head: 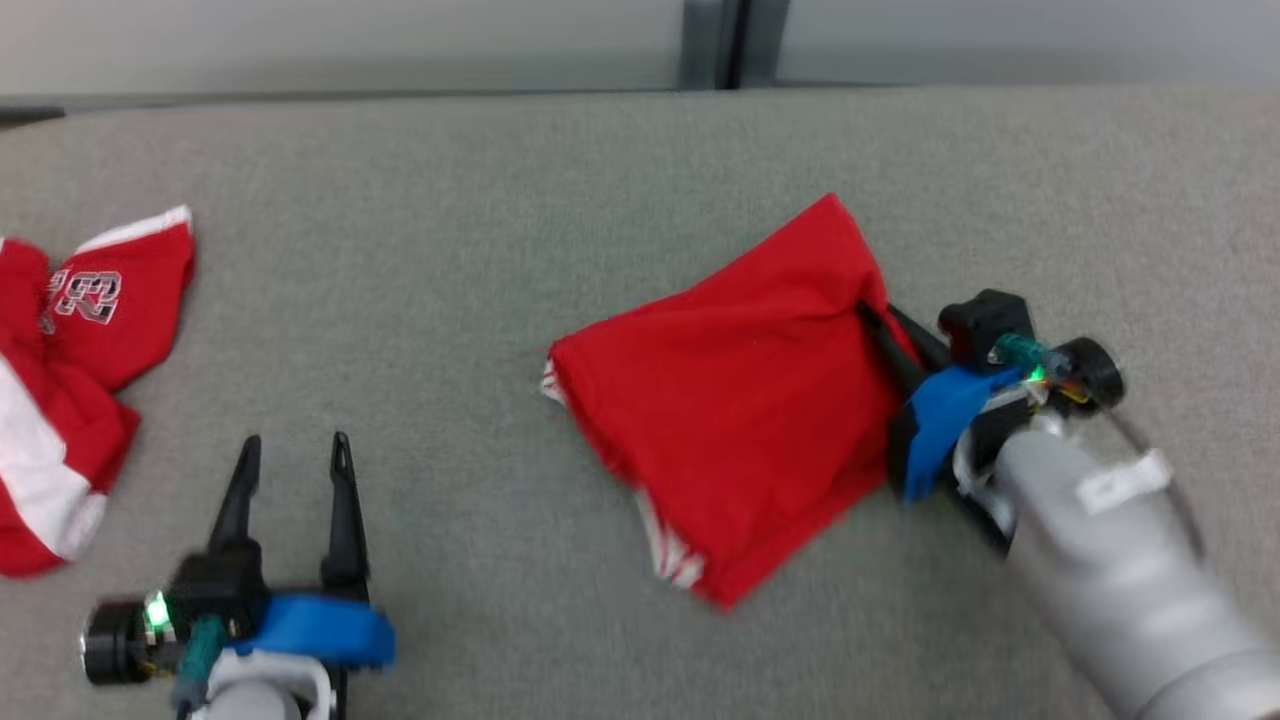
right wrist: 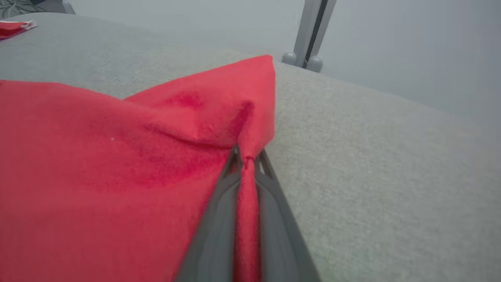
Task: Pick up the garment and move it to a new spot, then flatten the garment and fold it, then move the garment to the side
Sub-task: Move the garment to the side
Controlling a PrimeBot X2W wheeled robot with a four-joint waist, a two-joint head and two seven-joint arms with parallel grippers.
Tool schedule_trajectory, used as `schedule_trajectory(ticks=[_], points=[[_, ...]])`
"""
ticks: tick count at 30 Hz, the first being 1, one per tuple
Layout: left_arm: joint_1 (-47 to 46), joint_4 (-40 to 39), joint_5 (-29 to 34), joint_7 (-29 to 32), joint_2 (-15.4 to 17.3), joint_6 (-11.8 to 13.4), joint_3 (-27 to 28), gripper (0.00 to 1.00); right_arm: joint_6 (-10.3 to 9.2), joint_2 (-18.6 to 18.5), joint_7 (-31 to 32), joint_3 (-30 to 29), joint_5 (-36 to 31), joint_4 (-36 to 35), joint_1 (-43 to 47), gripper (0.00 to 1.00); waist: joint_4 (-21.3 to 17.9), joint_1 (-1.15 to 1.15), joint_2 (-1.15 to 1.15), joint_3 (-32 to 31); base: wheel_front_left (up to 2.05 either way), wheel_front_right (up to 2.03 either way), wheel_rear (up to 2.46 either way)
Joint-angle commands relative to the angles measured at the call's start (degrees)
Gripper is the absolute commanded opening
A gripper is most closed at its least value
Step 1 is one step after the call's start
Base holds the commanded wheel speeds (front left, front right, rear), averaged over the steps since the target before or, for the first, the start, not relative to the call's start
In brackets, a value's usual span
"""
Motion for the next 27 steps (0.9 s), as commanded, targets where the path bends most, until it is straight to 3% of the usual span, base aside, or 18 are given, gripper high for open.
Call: schedule_trajectory(ticks=[1,12,16,22,27], points=[[-1.1,-0.5,0.3,-0.1,0.4,0.0,0.1,1.0,-0.03,-1.4,-0.2,0.0,-0.4,-0.2,-2.1,0.0,0.3,-0.02,-0.01,1.4,0.0,0.0,0.0],[-6.5,-7.6,1.7,-0.1,3.8,0.4,1.1,1.0,-0.03,-15.0,0.8,0.6,2.2,0.6,-20.3,0.0,-7.1,-0.02,-0.01,13.6,0.0,0.0,0.0],[-7.8,-11.2,2.7,-0.1,6.4,0.8,1.8,1.0,-0.03,-20.5,1.2,0.4,3.9,1.5,-25.1,0.0,-10.8,-0.02,-0.01,18.7,0.0,0.0,0.0],[-8.9,-13.9,3.2,0.0,8.7,1.4,2.2,1.0,-0.03,-24.5,1.5,0.2,6.5,3.5,-28.2,0.0,-13.3,-0.02,-0.01,22.0,0.0,0.0,0.0],[-8.7,-15.3,2.9,0.0,9.7,1.9,2.3,1.0,-0.03,-25.0,1.7,1.8,7.4,4.7,-29.6,0.0,-13.5,-0.02,-0.01,22.6,0.0,0.0,0.0]])
